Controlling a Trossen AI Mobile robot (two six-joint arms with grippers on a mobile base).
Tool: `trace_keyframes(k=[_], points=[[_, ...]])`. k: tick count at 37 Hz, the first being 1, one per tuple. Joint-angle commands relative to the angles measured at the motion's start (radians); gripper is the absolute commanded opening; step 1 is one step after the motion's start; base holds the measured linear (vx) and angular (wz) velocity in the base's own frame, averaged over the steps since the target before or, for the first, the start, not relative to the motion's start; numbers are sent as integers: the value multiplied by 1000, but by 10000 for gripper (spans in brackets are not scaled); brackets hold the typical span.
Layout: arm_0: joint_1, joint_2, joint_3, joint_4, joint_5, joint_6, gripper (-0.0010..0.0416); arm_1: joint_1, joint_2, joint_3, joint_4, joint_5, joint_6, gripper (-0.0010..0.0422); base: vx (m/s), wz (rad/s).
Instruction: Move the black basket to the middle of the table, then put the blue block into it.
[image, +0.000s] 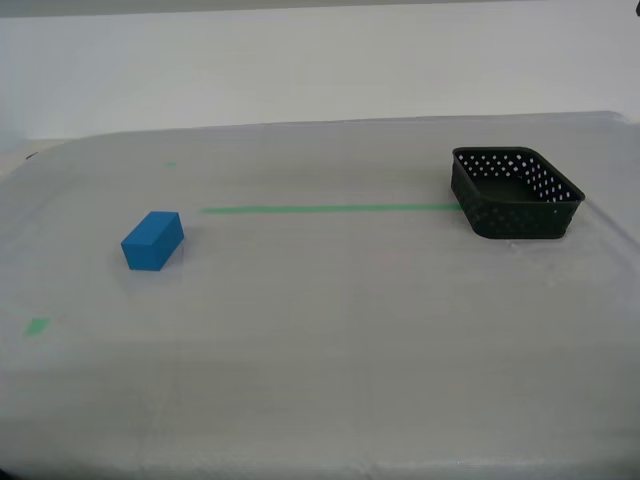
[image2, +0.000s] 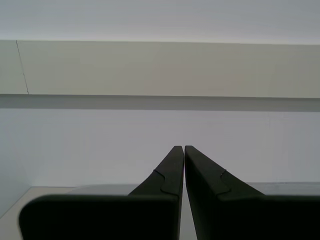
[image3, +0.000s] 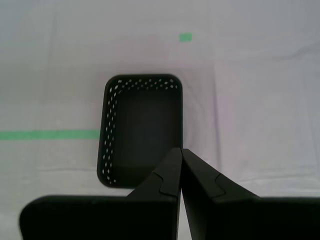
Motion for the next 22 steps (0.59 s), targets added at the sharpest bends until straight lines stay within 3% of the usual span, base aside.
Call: trace_keyframes(k=[1, 22], points=[[1, 53, 60, -82, -8, -21, 0, 0, 0, 0, 5, 0, 2, 0, 0, 0], [6, 324, 325, -339, -30, -80, 0, 0, 0, 0, 5, 0, 2, 0, 0, 0]])
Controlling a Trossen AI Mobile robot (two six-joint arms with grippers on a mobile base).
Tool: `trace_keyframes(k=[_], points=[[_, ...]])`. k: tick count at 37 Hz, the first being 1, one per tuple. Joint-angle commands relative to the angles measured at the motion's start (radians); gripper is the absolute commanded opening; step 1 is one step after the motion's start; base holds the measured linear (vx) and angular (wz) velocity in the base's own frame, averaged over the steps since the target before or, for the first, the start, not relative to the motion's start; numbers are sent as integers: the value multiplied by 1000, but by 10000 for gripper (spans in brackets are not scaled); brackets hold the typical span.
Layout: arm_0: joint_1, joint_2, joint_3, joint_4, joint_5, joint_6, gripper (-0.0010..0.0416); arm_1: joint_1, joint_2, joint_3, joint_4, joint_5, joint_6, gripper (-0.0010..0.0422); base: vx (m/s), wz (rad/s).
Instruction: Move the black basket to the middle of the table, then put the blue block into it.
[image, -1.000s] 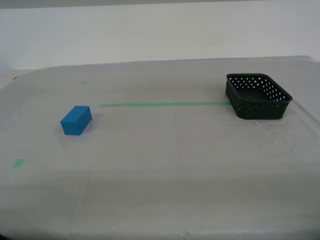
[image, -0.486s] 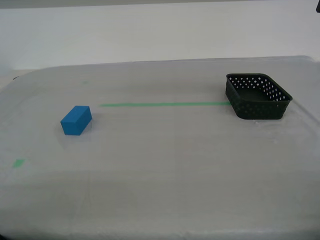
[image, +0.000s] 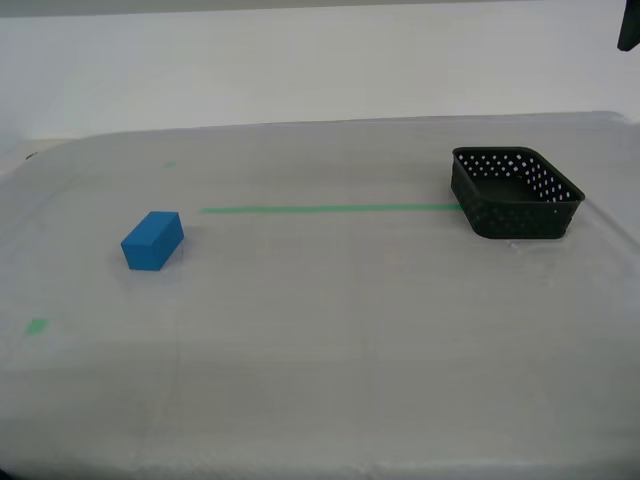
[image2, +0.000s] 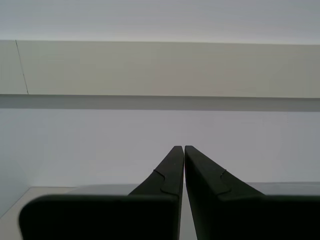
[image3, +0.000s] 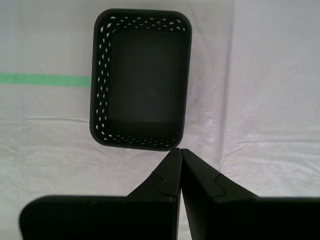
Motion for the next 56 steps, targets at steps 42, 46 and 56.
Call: trace_keyframes(k=[42, 46, 56], points=[[4, 138, 138, -66, -10, 13, 2, 0, 0, 0, 5, -1, 2, 0, 0, 0], [4, 138, 138, -66, -10, 14, 2, 0, 0, 0, 5, -1, 2, 0, 0, 0], [5, 138, 138, -61, -10, 11, 3, 0, 0, 0, 5, -1, 2, 0, 0, 0]])
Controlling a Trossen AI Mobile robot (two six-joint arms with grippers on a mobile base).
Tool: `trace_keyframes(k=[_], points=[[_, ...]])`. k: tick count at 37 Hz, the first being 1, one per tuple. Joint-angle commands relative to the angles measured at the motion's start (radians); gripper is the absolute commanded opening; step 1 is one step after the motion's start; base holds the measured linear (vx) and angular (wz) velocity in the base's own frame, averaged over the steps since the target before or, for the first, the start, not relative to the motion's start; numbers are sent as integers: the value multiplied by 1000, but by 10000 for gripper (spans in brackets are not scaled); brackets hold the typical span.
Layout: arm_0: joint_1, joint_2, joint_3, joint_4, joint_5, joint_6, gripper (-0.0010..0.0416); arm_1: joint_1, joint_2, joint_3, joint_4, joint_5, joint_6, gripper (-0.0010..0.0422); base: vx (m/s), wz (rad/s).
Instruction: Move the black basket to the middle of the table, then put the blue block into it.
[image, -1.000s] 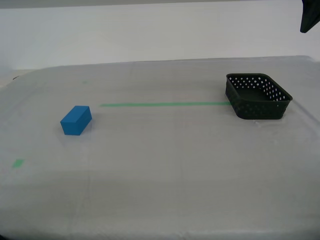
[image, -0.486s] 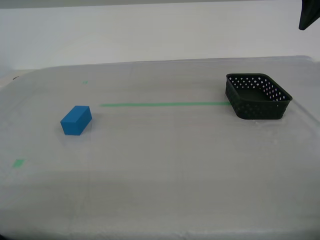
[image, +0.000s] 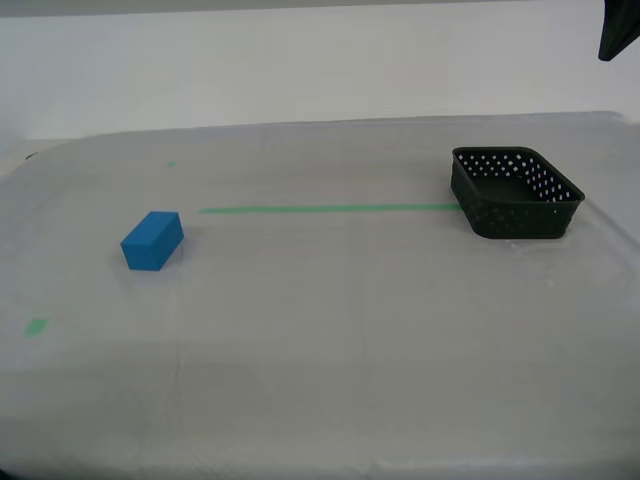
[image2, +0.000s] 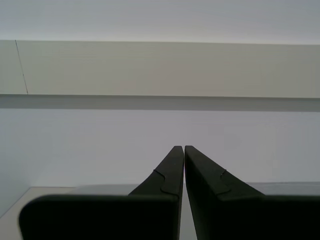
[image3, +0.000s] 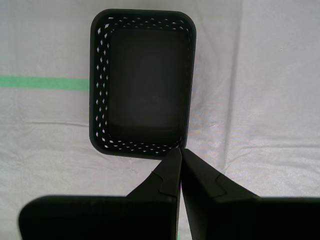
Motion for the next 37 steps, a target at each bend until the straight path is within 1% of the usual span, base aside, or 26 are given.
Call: trace_keyframes(k=[1, 6, 7, 11, 18, 24, 37], points=[[1, -1, 1, 4, -2, 0, 3, 0, 0, 0, 5, -1, 2, 0, 0, 0], [1, -1, 1, 24, -2, 2, 3, 0, 0, 0, 5, -1, 2, 0, 0, 0], [1, -1, 1, 27, -2, 7, 3, 0, 0, 0, 5, -1, 2, 0, 0, 0], [2, -1, 1, 28, -3, 58, 3, 0, 0, 0, 5, -1, 2, 0, 0, 0], [3, -1, 1, 27, -1, 63, 3, 0, 0, 0, 5, -1, 2, 0, 0, 0], [4, -1, 1, 27, 60, 64, 3, 0, 0, 0, 5, -1, 2, 0, 0, 0], [5, -1, 1, 13, 61, 66, 3, 0, 0, 0, 5, -1, 2, 0, 0, 0]])
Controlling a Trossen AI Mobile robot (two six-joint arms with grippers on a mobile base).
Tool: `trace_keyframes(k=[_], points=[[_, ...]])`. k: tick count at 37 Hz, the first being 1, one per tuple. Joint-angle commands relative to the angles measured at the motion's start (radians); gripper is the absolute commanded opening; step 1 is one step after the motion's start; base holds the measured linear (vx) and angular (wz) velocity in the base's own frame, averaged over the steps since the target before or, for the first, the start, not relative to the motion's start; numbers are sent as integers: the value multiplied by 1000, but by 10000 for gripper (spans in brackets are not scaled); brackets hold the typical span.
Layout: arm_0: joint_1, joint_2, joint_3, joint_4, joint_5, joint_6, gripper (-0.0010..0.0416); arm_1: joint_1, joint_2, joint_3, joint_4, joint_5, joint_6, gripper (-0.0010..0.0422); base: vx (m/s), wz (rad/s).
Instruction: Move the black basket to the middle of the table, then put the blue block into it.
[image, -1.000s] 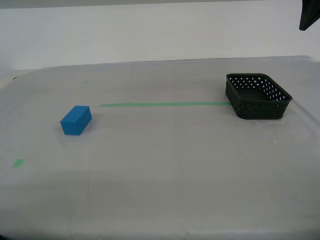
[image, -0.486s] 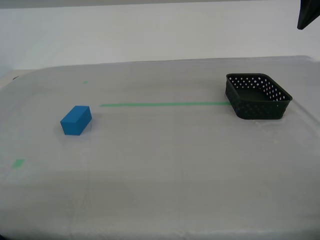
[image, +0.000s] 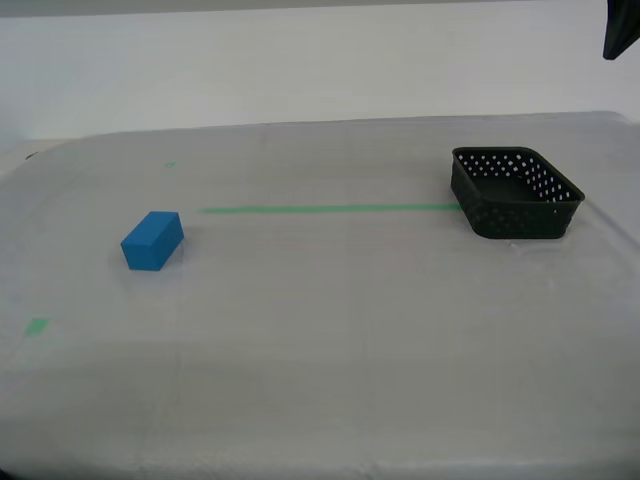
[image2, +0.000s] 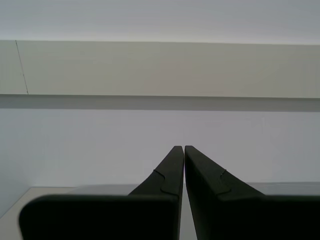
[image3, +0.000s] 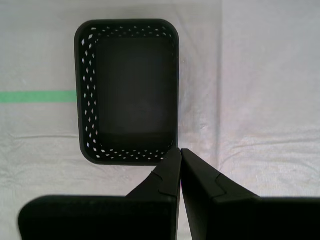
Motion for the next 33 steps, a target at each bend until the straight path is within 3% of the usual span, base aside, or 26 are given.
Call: trace_keyframes(k=[1, 18, 21, 33], points=[[1, -1, 1, -6, 3, -1, 3, 0, 0, 0, 5, 0, 2, 0, 0, 0], [2, -1, 1, -40, -1, 12, 3, 0, 0, 0, 5, 0, 2, 0, 0, 0], [2, -1, 1, -27, -1, 53, 3, 0, 0, 0, 5, 0, 2, 0, 0, 0], [2, -2, 1, -18, -9, 52, 3, 0, 0, 0, 5, 0, 2, 0, 0, 0]])
